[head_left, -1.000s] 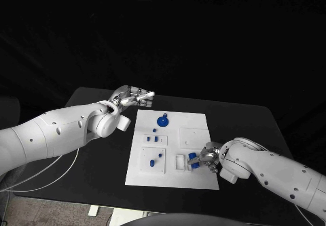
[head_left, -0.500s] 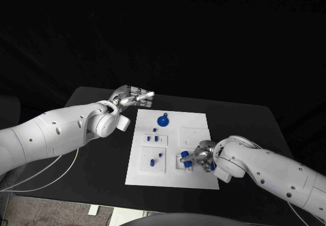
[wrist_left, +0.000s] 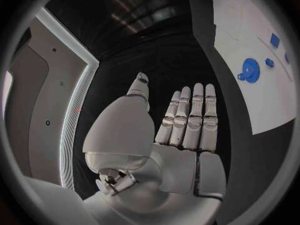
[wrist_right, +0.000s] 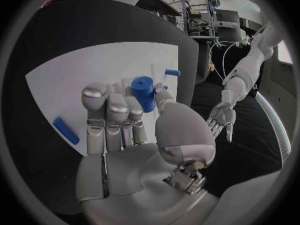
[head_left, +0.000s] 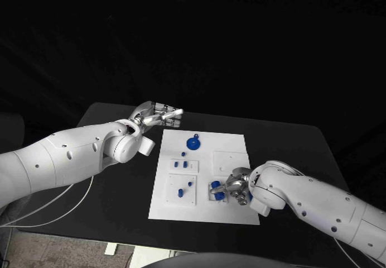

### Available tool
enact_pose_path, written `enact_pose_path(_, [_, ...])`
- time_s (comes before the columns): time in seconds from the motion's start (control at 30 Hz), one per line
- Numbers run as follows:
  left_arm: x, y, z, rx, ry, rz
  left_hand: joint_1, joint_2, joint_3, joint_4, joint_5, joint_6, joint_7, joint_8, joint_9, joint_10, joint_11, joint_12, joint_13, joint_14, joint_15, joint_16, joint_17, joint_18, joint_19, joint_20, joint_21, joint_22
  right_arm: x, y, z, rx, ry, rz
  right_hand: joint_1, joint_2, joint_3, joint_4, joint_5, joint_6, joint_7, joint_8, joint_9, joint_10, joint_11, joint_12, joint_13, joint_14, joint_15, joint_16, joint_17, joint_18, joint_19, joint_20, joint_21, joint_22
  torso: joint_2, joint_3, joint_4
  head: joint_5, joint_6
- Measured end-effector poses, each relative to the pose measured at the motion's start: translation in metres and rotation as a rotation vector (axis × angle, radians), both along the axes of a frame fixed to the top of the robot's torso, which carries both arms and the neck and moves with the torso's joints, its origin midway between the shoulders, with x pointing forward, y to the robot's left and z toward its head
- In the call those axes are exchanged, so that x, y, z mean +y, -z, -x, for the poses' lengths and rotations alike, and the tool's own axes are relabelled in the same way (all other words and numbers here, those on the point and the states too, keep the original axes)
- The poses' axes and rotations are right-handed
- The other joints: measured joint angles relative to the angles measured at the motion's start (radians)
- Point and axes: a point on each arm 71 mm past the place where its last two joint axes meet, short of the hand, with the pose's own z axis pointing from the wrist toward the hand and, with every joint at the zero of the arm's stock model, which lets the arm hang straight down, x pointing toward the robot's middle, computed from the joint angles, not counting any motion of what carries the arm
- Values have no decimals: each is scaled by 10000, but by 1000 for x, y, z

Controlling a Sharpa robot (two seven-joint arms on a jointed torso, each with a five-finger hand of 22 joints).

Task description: Assemble the parts on the task board

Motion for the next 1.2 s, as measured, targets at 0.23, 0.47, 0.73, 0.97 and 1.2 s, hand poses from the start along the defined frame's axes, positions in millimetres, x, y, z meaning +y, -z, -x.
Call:
enact_pose_path(0.23, [0,0,0,24,14,-1,-17,18,3,-16,0,0,0,0,0,0,0,0,0,0,0,0,0,0,0,0,0,0,1,5,-2,61,-78,175,-164,-164,-168,160,0,259,-131,0,-9,-26,-27,-61,-40,-1,1,-35,-25,-1,0,0,-53,-1,6,0,3,-3,-11])
enact_pose_path(0.47, [0,0,0,48,26,-2,-17,17,3,-16,0,0,0,0,0,0,0,0,-1,0,0,0,0,0,0,0,0,1,2,7,-3,-2,-187,339,-348,-423,-586,544,-86,217,-189,67,33,-135,-21,-109,-78,-2,0,-84,-25,-1,-1,1,-100,-1,10,1,6,12,-34])
enact_pose_path(0.73, [0,1,0,74,38,-4,-17,17,3,-15,0,-36,36,0,-1,-36,36,0,0,0,0,0,0,0,0,0,0,1,4,8,-2,-38,-288,429,-389,-948,-972,1255,-123,80,-161,26,39,-227,37,-229,-119,-2,1,-192,-13,-18,-1,1,-205,-1,10,1,5,34,-43])
enact_pose_path(0.97, [0,1,0,100,43,-10,-17,17,3,-15,0,-37,37,0,0,-36,36,0,0,0,0,0,1,0,0,0,0,-7,4,8,-2,-70,-333,441,-334,-1003,-1038,1432,-123,-11,-140,33,42,-276,52,-229,-110,-3,2,-192,22,-18,-1,1,-248,-2,10,2,5,48,-43])
enact_pose_path(1.2, [1,1,0,122,34,-20,-17,17,3,-15,0,-37,37,0,-1,-36,36,0,-1,0,0,0,0,-1,0,0,0,-6,3,7,0,-105,-392,438,-228,-1162,-1163,1639,-123,-24,-129,23,13,-277,53,-229,-110,-3,2,-229,73,-20,-1,1,-271,-3,17,8,5,53,-43])
